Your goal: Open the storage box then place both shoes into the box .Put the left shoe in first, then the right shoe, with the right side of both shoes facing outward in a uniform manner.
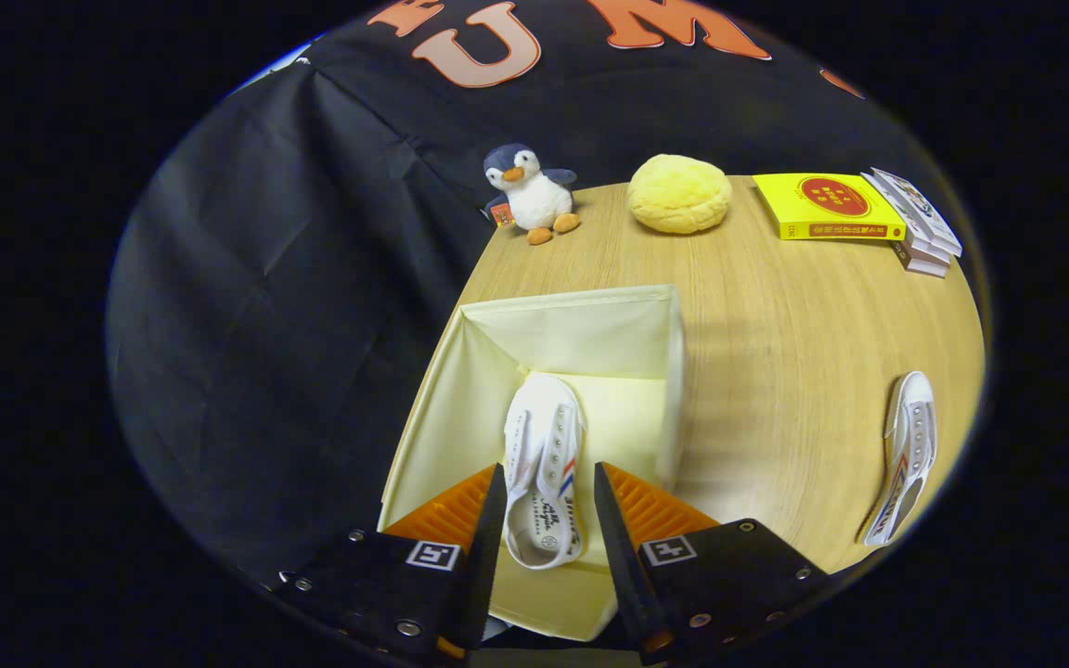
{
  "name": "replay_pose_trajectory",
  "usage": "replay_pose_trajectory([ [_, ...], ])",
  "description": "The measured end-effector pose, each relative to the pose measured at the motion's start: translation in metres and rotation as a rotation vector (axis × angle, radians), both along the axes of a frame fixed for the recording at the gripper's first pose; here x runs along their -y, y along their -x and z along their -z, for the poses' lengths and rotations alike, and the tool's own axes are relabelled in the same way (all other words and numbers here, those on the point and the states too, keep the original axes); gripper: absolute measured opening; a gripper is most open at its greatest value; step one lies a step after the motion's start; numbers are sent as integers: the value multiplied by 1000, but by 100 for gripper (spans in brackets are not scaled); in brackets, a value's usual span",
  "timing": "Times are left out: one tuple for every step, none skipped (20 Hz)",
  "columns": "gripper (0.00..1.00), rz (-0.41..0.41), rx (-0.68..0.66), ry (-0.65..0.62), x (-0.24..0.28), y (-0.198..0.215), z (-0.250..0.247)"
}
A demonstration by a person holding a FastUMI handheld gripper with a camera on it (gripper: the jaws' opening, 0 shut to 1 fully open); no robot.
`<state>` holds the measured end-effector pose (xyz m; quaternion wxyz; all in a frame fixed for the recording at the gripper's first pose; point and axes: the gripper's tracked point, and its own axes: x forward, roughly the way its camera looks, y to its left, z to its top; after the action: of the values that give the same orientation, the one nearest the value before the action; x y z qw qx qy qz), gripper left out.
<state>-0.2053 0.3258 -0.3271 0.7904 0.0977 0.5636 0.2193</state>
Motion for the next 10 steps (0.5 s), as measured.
replay_pose_trajectory([
  [59, 6, 9, -24, 11, -1, -7],
  [62, 21, 22, -36, 25, -1, -13],
  [63, 31, 47, -29, 44, -4, -17],
  [66, 40, 73, -22, 60, -7, -20],
  [68, 52, 95, -11, 79, -9, -23],
  [69, 70, 114, 5, 96, -11, -22],
  [70, 84, 131, 25, 116, -14, -20],
  [70, 94, 149, 54, 137, -16, -16],
  [71, 104, 170, 97, 160, -18, -11],
  [73, 110, 189, 153, 185, -19, -4],
])
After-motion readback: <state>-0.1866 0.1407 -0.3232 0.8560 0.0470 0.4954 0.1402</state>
